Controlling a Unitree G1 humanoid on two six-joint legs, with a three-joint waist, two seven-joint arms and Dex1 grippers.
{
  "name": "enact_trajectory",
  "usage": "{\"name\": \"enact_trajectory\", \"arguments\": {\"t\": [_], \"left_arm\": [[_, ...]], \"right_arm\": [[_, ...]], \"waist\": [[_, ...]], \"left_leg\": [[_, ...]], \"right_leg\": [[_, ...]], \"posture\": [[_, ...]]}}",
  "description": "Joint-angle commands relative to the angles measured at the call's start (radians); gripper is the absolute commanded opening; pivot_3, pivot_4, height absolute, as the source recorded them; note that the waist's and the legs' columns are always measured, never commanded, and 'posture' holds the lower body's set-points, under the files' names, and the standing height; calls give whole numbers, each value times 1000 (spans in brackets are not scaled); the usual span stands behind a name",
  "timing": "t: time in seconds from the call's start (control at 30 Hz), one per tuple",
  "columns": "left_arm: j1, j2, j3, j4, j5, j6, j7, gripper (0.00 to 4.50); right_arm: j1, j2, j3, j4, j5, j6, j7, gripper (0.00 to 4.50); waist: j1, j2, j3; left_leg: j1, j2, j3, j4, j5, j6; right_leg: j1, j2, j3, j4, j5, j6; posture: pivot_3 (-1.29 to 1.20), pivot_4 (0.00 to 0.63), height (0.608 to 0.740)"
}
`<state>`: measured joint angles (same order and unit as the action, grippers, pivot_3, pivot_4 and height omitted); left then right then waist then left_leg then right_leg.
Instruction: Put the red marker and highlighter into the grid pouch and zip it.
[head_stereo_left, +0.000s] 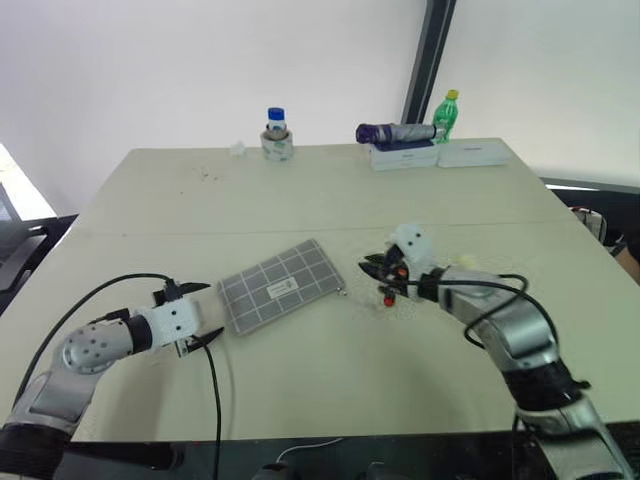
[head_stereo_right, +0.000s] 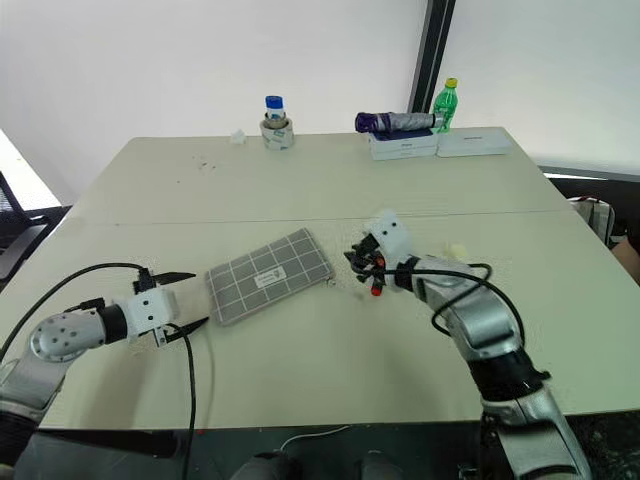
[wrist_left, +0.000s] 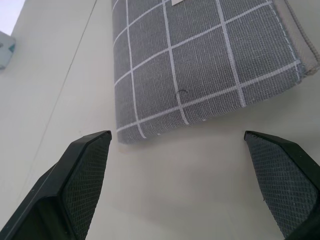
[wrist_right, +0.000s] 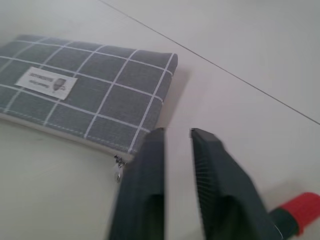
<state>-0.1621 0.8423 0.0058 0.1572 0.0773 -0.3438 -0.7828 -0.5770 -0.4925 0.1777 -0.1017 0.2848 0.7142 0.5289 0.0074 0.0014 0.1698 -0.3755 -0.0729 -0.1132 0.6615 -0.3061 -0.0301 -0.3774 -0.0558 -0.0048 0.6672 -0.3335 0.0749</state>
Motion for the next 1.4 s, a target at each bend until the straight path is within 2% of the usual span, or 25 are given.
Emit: {"name": "enact_trajectory", "arguments": {"t": [0.03, 0.23, 0.37, 0.73, 1.2, 1.3, 1.33, 1.4], "left_arm": [[-42, 13, -29, 80, 57, -83, 16, 4500], [-93, 8, -67, 166, 116, -198, 43, 4500], [-109, 3, -94, 195, 159, -249, 66, 4500], [-163, -77, -153, 211, 203, -286, 115, 4500], [-146, -42, -123, 204, 167, -341, 124, 4500], [-136, -40, -111, 185, 143, -362, 125, 3626], [-130, -38, -103, 175, 129, -383, 129, 3220], [-120, -39, -90, 159, 101, -386, 126, 2104]], "right_arm": [[-59, 56, 56, 81, -89, -32, -49, 20], [-137, 172, 77, 331, -187, -136, -107, 20], [-157, 208, 72, 406, -200, -162, -89, 20], [-135, 252, 50, 333, -169, -107, -15, 20], [-104, 251, 46, 307, -196, -91, -15, 20], [-103, 252, 44, 307, -198, -92, -18, 0], [-103, 252, 44, 308, -199, -93, -19, 0], [-105, 253, 43, 311, -201, -93, -22, 0]], "waist": [[-1, 0, 0], [-6, 0, 0], [-7, 0, 0], [-16, 1, -1], [-24, 1, -1], [-24, 1, -1], [-25, 1, -1], [-25, 1, -1]], "left_leg": [[0, 0, 0, 0, 0, 0], [0, -1, 0, 0, 2, -2], [0, -1, 0, 1, 2, -3], [0, -2, 0, 1, 4, 2], [-2, -2, 1, 0, 5, 0], [-3, -2, 1, 0, 5, -1], [-3, -2, 1, 0, 5, -1], [-6, -2, 1, 0, 7, -4]], "right_leg": [[0, 0, 0, 0, 0, 0], [-3, 0, 0, 6, 0, 0], [-5, 0, 1, 10, 0, 0], [-10, 0, 1, 17, 0, -1], [-10, 0, 2, 17, 0, -1], [-11, 0, 2, 17, 0, -1], [-12, 0, 2, 17, 0, -1], [-14, 0, 2, 18, 0, -1]], "posture": [[0, 150, 740], [0, 150, 740], [0, 150, 740], [0, 150, 740], [0, 150, 740], [0, 150, 740], [0, 150, 740], [0, 150, 740]]}}
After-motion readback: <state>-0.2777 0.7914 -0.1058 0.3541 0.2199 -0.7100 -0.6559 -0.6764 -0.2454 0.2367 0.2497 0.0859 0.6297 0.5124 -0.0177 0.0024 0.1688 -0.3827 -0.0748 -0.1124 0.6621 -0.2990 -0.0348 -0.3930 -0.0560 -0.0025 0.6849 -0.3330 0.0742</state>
